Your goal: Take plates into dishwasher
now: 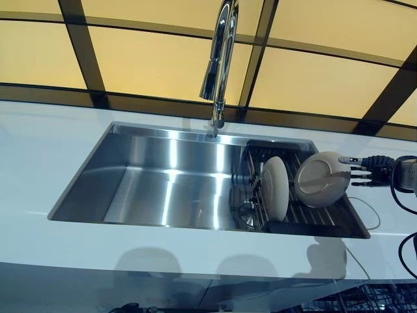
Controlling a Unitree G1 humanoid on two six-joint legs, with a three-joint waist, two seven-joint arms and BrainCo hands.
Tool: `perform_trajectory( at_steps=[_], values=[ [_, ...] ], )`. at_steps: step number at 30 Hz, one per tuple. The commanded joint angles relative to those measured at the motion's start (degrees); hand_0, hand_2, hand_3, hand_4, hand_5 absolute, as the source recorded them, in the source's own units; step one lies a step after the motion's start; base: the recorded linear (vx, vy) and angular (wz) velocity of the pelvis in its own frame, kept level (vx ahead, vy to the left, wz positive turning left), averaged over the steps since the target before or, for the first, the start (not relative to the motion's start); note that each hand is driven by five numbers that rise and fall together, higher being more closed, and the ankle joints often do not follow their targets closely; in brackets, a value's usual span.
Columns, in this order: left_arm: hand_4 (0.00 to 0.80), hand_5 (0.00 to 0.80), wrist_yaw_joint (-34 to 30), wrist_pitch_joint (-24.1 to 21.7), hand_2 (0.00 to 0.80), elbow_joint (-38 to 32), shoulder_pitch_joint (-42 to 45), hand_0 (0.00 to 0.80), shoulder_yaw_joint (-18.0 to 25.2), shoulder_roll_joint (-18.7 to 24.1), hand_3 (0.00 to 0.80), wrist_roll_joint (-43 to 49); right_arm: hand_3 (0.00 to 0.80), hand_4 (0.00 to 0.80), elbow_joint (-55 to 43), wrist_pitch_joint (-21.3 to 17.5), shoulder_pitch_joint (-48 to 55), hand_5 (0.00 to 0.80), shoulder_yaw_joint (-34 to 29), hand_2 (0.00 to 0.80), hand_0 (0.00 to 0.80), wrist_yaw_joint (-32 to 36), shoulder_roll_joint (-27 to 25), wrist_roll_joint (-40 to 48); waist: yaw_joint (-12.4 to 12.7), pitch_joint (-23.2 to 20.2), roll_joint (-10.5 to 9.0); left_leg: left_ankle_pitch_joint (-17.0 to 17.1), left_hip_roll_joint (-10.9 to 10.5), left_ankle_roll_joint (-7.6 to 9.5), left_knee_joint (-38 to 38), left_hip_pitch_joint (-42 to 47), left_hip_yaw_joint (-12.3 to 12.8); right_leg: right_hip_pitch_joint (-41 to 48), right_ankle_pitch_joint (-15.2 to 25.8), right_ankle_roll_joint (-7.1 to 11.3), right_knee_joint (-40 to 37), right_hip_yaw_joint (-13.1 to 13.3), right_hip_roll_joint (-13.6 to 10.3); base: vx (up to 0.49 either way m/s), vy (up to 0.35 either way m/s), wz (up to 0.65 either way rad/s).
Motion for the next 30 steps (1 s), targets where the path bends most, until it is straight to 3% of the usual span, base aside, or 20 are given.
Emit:
perform_trajectory(
  at_steps=[1, 30],
  values=[
    [0.0, 0.0, 0.32, -0.81, 0.0, -0.04, -2.45, 0.0, -3.61, 1.44, 0.0, -1.1, 0.0, 0.0, 1.81, -1.6, -6.72, 0.0, 1.04, 0.0, 0.0, 0.33, -2.84, -1.44, 1.36, 0.72, -1.21, -0.75, -1.4, 2.16, 0.19, -0.81, 4.7, 3.06, -2.93, 3.11, 2.96, -0.73, -1.23, 0.0, 0.0, 0.0],
    [0.0, 0.0, 0.48, -1.01, 0.0, 0.06, -2.78, 0.0, -4.29, 1.33, 0.0, -1.36, 0.0, 0.0, 2.61, -1.23, -6.24, 0.0, 1.44, 0.0, 0.0, -0.1, -1.03, -3.02, 1.69, 1.11, -1.08, -0.7, -1.41, 2.24, 0.19, -0.8, 4.65, 3.06, -2.99, 3.03, 3.12, -0.98, -1.23, 0.0, 0.0, 0.0]
  ],
)
